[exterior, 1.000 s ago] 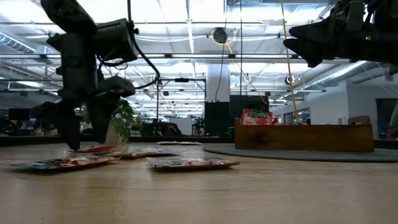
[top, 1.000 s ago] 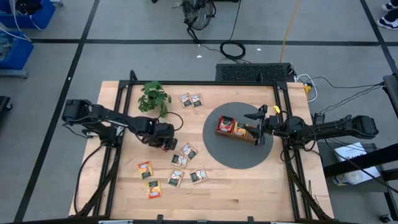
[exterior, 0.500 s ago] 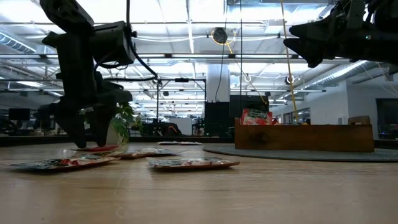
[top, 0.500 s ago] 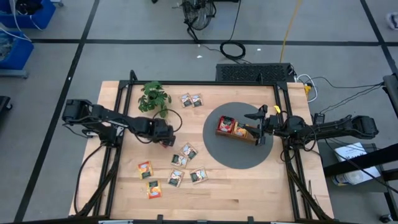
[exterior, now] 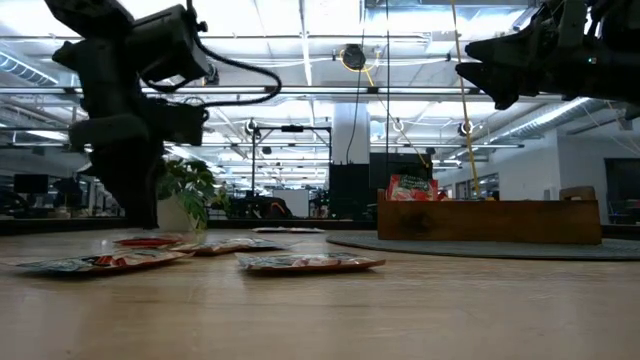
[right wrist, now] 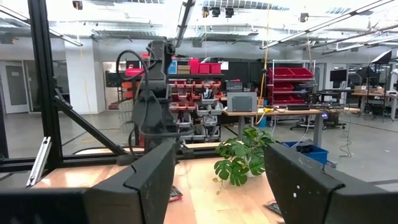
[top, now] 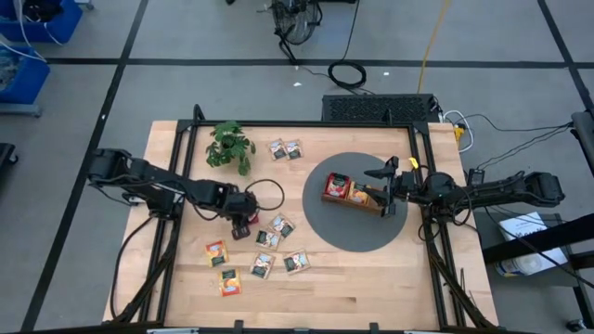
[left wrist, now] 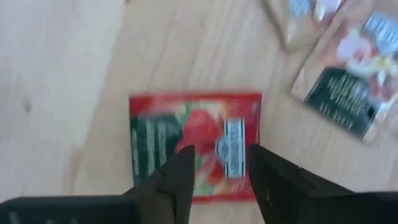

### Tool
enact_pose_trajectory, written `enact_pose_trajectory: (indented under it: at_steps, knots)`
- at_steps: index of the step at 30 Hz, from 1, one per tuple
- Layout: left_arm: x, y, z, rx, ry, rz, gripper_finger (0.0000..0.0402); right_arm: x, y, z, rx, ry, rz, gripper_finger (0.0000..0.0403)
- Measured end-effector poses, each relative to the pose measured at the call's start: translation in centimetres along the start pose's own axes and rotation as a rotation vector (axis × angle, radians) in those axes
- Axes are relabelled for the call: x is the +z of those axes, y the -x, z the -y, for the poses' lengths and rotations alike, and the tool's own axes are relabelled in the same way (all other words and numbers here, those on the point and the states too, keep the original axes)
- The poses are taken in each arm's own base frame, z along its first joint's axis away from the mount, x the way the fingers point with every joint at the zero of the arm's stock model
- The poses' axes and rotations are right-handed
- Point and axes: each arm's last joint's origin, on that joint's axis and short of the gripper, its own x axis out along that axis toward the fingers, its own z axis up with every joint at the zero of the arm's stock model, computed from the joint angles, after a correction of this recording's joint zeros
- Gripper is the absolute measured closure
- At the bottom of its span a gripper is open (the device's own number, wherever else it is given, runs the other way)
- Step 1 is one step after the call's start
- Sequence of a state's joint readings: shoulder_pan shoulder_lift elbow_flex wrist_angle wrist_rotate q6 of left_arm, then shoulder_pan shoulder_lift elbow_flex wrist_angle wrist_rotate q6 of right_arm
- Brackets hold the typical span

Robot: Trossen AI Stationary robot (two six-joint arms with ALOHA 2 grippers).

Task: Pick & Place Tea
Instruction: Put the red tea bag into the left section of the wooden organizer

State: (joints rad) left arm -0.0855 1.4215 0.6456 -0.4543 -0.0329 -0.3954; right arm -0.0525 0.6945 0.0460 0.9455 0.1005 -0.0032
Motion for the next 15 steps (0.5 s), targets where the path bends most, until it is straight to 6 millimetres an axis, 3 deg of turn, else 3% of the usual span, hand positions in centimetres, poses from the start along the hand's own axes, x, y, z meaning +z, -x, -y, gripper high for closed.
enact_pose_trajectory:
  at_steps: [9,15]
  knots:
    - [1.0,0.8,0.2,0.003,0.203,0.009,0.0137,0.0,0.0,0.0,-0.001,0.003,-0.001,0.0174]
    - [1.6,0.9,-0.2,-0.077,0.756,-0.048,0.0076,0.1,0.0,0.0,-0.002,0.006,0.008,0.0174]
